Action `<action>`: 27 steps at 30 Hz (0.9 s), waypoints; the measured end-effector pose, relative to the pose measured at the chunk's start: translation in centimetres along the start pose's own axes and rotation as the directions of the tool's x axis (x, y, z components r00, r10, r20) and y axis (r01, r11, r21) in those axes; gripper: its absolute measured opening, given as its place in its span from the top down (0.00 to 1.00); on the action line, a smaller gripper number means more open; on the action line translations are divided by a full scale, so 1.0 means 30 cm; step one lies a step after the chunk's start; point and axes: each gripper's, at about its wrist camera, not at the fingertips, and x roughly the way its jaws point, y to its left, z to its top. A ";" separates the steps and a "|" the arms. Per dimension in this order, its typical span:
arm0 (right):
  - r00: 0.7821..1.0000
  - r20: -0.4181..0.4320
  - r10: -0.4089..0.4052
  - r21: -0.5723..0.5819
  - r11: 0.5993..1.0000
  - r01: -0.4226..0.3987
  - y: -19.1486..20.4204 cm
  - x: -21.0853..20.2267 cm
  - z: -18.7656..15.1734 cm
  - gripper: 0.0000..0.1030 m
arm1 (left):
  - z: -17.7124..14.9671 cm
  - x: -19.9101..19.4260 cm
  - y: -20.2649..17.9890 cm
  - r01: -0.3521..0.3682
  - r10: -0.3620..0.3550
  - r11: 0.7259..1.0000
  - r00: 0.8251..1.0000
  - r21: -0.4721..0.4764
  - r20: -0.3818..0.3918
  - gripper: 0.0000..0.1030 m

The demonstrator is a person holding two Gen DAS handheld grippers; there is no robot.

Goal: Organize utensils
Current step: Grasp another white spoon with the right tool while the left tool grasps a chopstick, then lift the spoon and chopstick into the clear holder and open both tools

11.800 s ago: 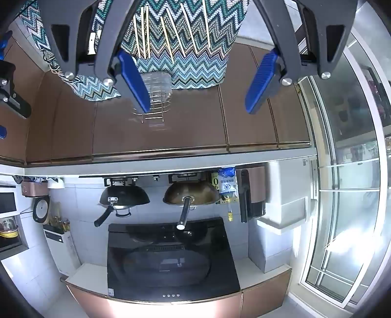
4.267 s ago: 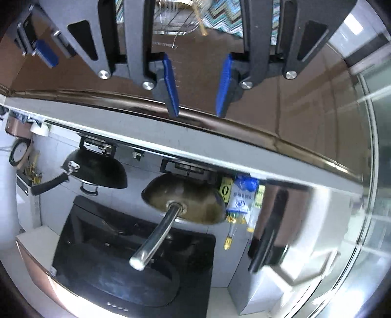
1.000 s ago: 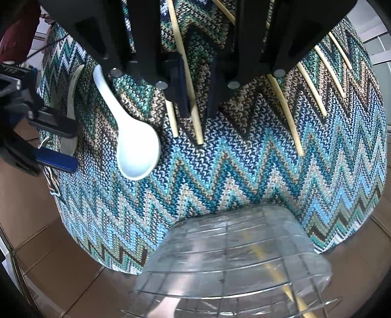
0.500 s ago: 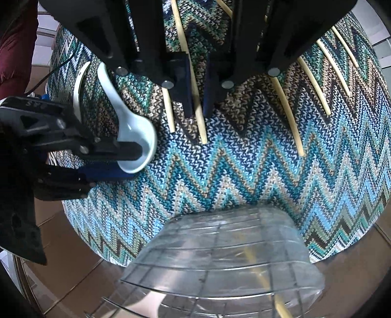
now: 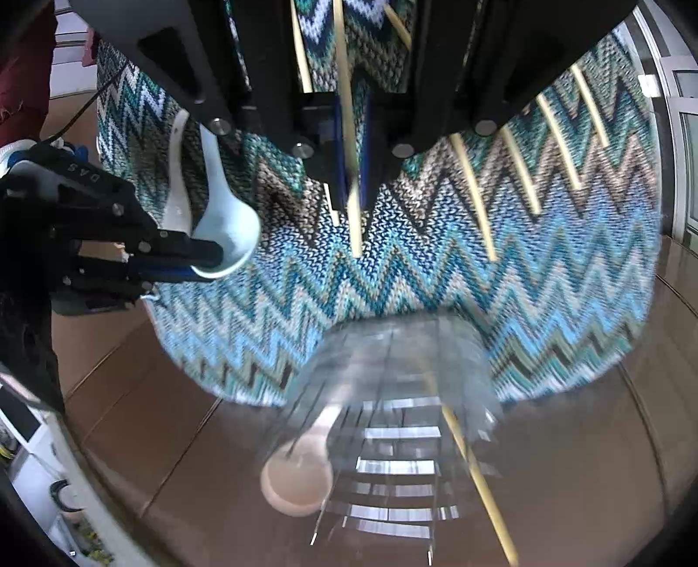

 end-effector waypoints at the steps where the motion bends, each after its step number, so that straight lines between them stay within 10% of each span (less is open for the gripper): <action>1: 1.000 0.013 -0.024 -0.005 1.000 0.024 0.021 -0.028 -0.011 0.94 | -0.007 -0.034 0.003 0.000 0.000 1.000 1.000 0.002 0.024 0.94; 27: 0.937 0.272 -0.221 0.100 0.974 0.201 0.260 -0.421 -0.191 0.94 | -0.279 -0.482 0.050 0.061 -0.035 0.995 0.951 -0.077 0.308 0.95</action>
